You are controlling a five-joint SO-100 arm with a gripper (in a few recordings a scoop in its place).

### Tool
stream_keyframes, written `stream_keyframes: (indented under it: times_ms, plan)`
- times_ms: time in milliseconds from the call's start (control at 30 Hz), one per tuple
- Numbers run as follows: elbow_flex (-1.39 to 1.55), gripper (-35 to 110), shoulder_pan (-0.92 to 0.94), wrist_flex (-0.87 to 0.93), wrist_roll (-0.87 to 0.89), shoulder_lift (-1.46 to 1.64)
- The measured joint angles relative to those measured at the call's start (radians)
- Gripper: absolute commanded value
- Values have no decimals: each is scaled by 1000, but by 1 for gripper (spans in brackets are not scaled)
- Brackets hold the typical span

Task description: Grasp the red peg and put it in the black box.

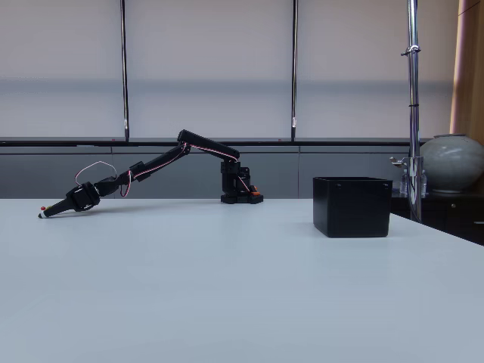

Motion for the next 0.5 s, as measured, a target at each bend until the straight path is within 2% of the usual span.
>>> stream_keyframes:
  times_ms: [300,500]
  plan:
    - [-8,0,0,-9,12,-2]
    - [-179,0,-3,-153,28,-77]
